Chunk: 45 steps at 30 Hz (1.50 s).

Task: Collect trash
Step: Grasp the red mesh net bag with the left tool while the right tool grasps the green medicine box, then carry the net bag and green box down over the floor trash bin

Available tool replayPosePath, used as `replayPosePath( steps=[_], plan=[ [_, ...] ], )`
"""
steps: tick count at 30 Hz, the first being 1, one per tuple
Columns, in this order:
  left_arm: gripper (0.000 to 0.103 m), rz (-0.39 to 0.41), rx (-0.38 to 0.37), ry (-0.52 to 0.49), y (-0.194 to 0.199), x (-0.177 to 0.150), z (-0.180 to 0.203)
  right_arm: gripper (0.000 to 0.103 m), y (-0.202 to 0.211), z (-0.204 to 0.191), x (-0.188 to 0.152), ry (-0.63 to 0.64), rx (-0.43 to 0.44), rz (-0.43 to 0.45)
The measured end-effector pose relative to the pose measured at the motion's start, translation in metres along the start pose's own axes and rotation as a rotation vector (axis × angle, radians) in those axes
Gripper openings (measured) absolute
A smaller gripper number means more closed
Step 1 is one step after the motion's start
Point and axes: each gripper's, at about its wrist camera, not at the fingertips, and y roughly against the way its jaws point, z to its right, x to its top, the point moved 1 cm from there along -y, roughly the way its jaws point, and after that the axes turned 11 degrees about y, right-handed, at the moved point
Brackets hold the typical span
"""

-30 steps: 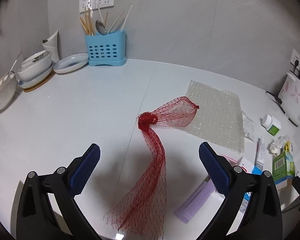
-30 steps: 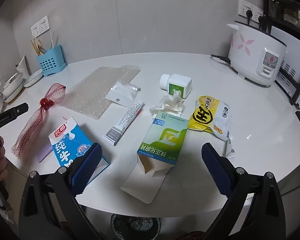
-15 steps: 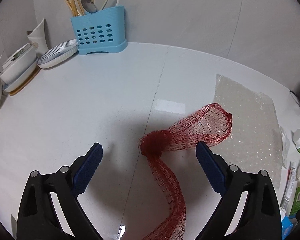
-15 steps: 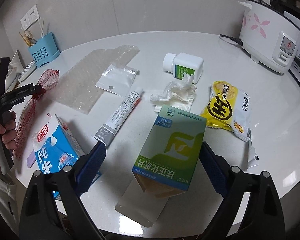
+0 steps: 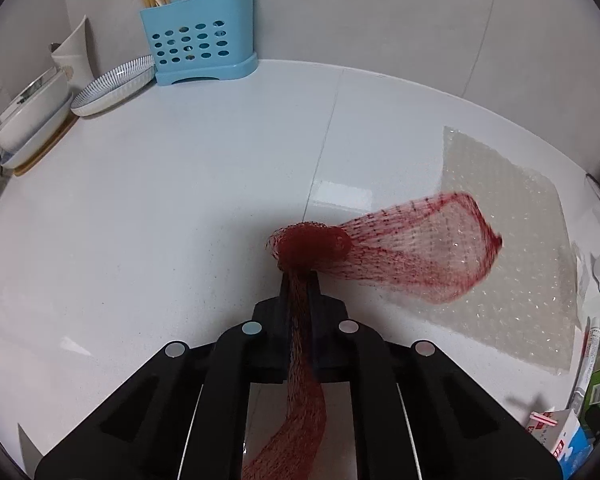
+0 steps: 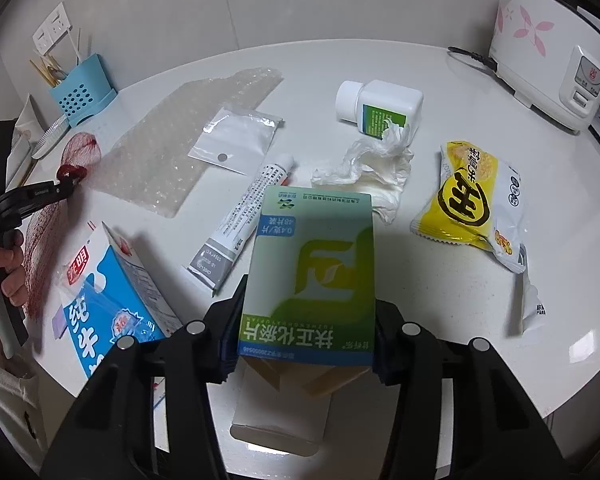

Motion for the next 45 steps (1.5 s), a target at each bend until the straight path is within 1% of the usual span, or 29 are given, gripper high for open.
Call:
replayPosePath(
  steps=[5, 12, 16, 21, 24, 30, 32, 36, 40, 43, 45],
  plan=[
    [0.004, 0.032, -0.001, -0.012, 0.012, -0.004, -0.001, 0.047, 0.004, 0.002, 0.0, -0.009, -0.004, 0.016],
    [0.004, 0.085, -0.048, -0.01, 0.044, -0.012, -0.004, 0.047, 0.025, 0.005, -0.005, -0.018, -0.005, 0.07],
    [0.004, 0.116, -0.081, -0.019, 0.07, -0.023, -0.002, 0.047, 0.047, 0.008, -0.01, -0.026, -0.012, 0.122],
    [0.004, 0.157, -0.132, -0.041, 0.11, -0.047, 0.001, 0.047, 0.075, 0.008, -0.02, -0.019, -0.024, 0.185],
    [0.004, 0.181, -0.173, -0.064, 0.137, -0.069, 0.004, 0.047, 0.089, 0.007, -0.03, -0.016, -0.015, 0.215],
    [0.004, 0.227, -0.218, -0.081, 0.179, -0.117, -0.003, 0.047, 0.12, -0.004, -0.06, 0.02, -0.011, 0.283],
    [0.004, 0.233, -0.245, -0.084, 0.191, -0.135, -0.007, 0.047, 0.133, -0.007, -0.074, 0.03, 0.004, 0.319],
    [0.004, 0.285, -0.256, -0.107, 0.214, -0.177, -0.015, 0.047, 0.159, -0.02, -0.105, 0.071, 0.028, 0.394],
    [0.004, 0.281, -0.291, -0.106, 0.222, -0.217, -0.026, 0.047, 0.176, -0.037, -0.136, 0.113, 0.054, 0.437],
    [0.004, 0.261, -0.317, -0.095, 0.22, -0.248, -0.036, 0.047, 0.18, -0.046, -0.162, 0.13, 0.083, 0.45],
    [0.004, 0.253, -0.32, -0.089, 0.217, -0.269, -0.041, 0.047, 0.181, -0.052, -0.182, 0.143, 0.108, 0.463]
  ],
)
